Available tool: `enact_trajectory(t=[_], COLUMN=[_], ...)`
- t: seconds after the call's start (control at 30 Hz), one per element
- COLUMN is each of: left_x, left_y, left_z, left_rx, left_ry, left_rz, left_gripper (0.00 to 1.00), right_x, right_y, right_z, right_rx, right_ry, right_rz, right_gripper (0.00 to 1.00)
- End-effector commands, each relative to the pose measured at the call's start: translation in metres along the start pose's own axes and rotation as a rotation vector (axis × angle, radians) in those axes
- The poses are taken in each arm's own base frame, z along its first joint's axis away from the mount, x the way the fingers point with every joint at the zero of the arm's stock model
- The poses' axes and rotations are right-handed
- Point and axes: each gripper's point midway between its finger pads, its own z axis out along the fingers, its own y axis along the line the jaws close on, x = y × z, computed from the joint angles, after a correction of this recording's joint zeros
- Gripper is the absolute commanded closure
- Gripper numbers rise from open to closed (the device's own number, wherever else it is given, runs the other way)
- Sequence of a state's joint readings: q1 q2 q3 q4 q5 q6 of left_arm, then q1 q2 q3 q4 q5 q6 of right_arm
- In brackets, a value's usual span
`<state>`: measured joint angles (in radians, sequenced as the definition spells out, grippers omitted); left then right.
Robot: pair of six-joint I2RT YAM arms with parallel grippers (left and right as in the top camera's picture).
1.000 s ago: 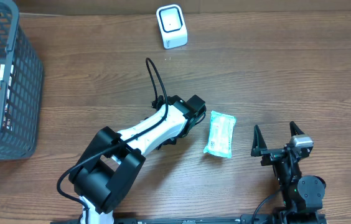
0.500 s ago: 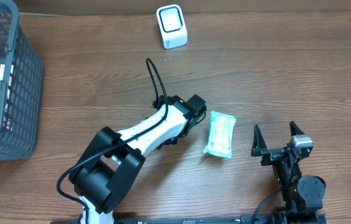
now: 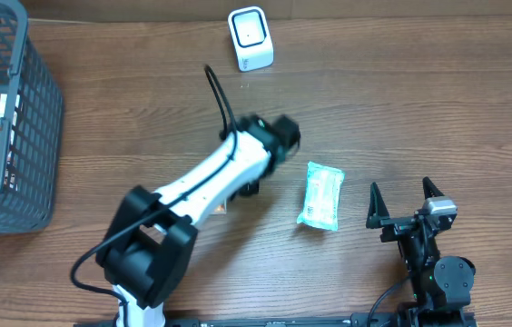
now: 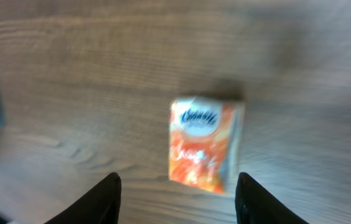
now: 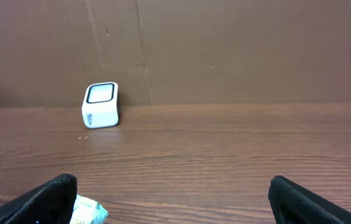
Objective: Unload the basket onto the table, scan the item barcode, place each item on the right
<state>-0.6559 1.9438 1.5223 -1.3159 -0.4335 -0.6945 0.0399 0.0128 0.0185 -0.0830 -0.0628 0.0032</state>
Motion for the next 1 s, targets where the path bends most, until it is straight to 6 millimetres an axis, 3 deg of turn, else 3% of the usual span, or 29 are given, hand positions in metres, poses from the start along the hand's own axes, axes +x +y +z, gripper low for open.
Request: enact_trajectory(t=[0.0, 0.1, 0.3, 0.63, 0.7, 0.87, 0.97], left_x=[-0.015, -0.015, -0.010, 0.009, 0.010, -0.006, -0.019], left_y=[0.002, 0.007, 0.013, 0.015, 0.006, -0.012, -0.026], left_z=[-0.029, -0.031, -0.016, 0.035, 0.033, 0.001, -0.035], left_rx=[0.210, 0.326, 0.526, 0.632, 0.706, 0.888, 1.021], left_ry=[0.020, 0.073, 0.194, 0.276, 0.272, 0.212, 0.126], left_rz=[0.004, 0.014, 0.037, 0.013, 0.031, 0.040, 0.074], left_gripper=[0.53, 0.54, 0.58, 0.62, 0.63, 0.59, 0.56], right_x=[0.002, 0.002, 0.002, 0.002, 0.002, 0.002, 0.002], right_y=[-0.002, -0.002, -0.002, -0.002, -0.002, -0.002, -0.002], right_z=[0.000, 0.000, 0.000, 0.000, 0.000, 0.000, 0.000], right_rx=[0.010, 0.010, 0.010, 0.010, 0.010, 0.010, 0.010], right_ry=[-0.002, -0.002, -0.003, -0.003, -0.003, -0.002, -0.003], right_rz=[-0.004, -0.004, -0.004, -0.004, -0.004, -0.004, -0.004], right_gripper=[0.00, 0.00, 0.00, 0.00, 0.00, 0.00, 0.00])
